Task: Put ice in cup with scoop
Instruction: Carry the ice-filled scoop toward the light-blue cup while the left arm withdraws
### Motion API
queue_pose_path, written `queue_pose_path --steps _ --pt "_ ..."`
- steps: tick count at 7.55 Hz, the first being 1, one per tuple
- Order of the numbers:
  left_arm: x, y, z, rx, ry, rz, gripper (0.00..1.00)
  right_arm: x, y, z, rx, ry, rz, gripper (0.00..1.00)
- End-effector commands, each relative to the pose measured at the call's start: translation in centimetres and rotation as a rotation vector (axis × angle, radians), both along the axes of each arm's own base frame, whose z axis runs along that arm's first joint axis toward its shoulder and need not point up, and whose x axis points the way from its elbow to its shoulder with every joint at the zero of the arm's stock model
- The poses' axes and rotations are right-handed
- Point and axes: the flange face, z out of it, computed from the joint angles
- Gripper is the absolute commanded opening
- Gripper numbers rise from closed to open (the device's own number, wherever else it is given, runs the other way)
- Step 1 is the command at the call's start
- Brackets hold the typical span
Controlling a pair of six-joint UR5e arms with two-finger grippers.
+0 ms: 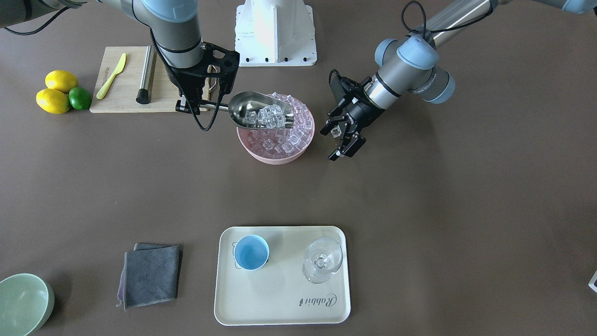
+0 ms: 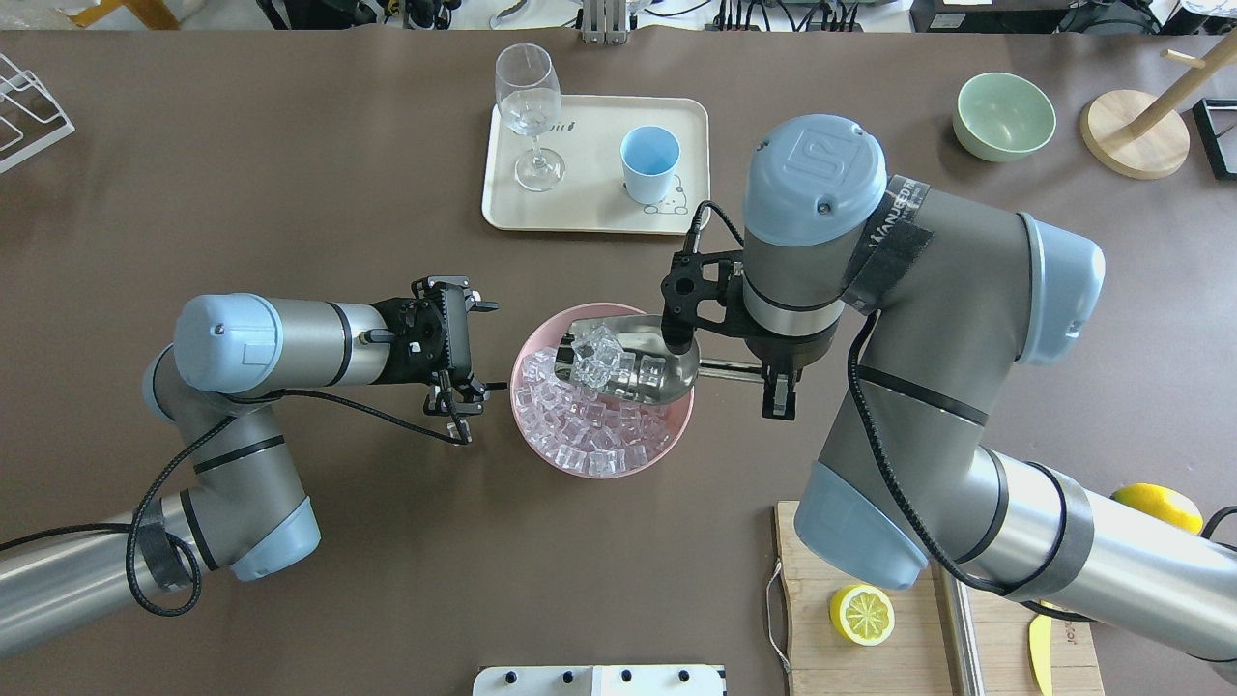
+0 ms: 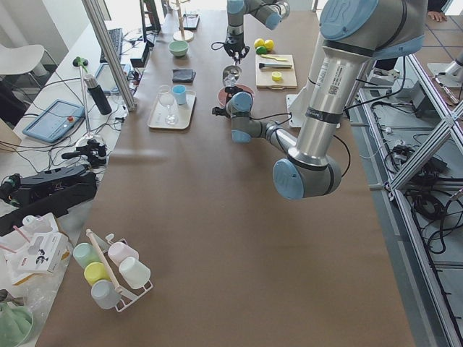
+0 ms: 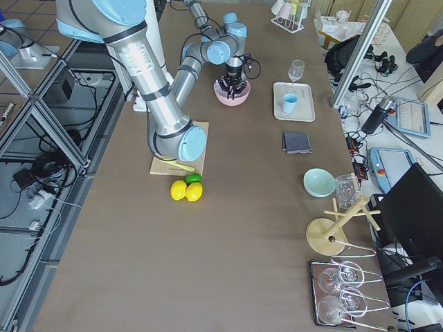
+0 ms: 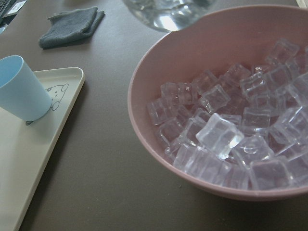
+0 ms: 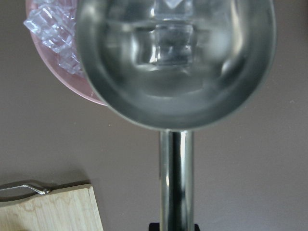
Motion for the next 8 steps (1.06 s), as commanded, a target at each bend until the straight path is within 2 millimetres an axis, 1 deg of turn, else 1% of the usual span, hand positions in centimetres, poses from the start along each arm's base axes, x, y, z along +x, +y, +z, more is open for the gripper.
queue_pose_path --steps 1,2,3,4,5,6,7,8 --pt "-4.1 2.5 0.4 -0.019 -0.028 0.004 0.99 3.0 -1.8 0.1 -0.098 -0.035 0.117 0.0" --pt "-6.6 4.2 1.1 -0.032 -0.051 0.006 0.99 4.1 -2.6 0.1 -0.19 -0.049 0.196 0.0" --pt "-8.7 5.2 2.2 -0.04 -0.064 0.003 0.99 5.3 -3.5 0.1 -0.296 -0.061 0.285 0.0" --pt "-12.1 5.2 3.5 -0.061 -0.097 -0.024 0.99 5.5 -3.6 0.4 -0.371 -0.053 0.374 0.0" --pt "-15.1 5.4 5.6 -0.099 -0.135 -0.019 0.99 5.7 -3.6 0.1 -0.431 -0.051 0.461 0.0" --pt "-16.8 5.8 7.8 -0.143 -0.194 -0.026 0.99 5.7 -3.8 0.1 -0.528 -0.046 0.58 0.0" --pt "-21.3 5.8 10.7 -0.204 -0.264 -0.09 0.99 5.4 -4.7 0.9 -0.627 -0.012 0.745 0.0" --pt "-25.0 4.9 12.8 -0.25 -0.298 -0.155 0.99 4.9 -5.7 1.9 -0.707 0.02 0.864 0.0"
